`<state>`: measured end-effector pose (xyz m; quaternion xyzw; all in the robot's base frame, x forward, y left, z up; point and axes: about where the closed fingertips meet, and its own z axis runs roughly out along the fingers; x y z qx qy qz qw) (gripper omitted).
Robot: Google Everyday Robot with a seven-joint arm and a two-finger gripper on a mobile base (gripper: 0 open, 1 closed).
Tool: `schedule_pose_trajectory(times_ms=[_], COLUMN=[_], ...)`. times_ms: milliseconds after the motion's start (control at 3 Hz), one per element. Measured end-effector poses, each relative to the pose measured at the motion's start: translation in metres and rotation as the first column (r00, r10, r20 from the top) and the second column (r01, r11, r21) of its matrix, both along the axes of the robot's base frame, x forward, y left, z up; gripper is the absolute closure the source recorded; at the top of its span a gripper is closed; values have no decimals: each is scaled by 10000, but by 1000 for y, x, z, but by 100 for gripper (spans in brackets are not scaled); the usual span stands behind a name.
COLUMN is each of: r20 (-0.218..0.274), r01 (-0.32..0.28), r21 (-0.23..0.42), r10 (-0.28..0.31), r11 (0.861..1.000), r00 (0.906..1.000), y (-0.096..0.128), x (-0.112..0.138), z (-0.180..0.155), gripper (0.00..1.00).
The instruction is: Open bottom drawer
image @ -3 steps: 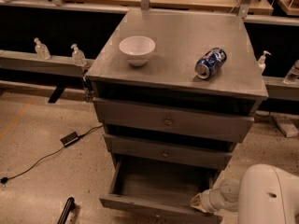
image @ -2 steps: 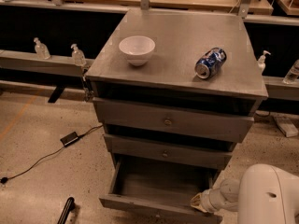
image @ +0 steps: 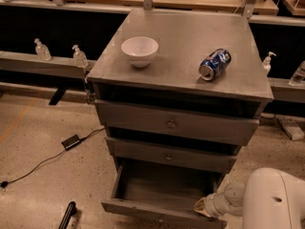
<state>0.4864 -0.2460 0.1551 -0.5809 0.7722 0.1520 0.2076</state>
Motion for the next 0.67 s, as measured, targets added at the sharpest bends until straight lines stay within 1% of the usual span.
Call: schedule_pose_trajectory(times_ms=[667], r20=[3], r01=[0], r21=[1], r10=[0], r11=[10000], r00=[10000], y=[0], x=[0], z=[0], gripper=[100])
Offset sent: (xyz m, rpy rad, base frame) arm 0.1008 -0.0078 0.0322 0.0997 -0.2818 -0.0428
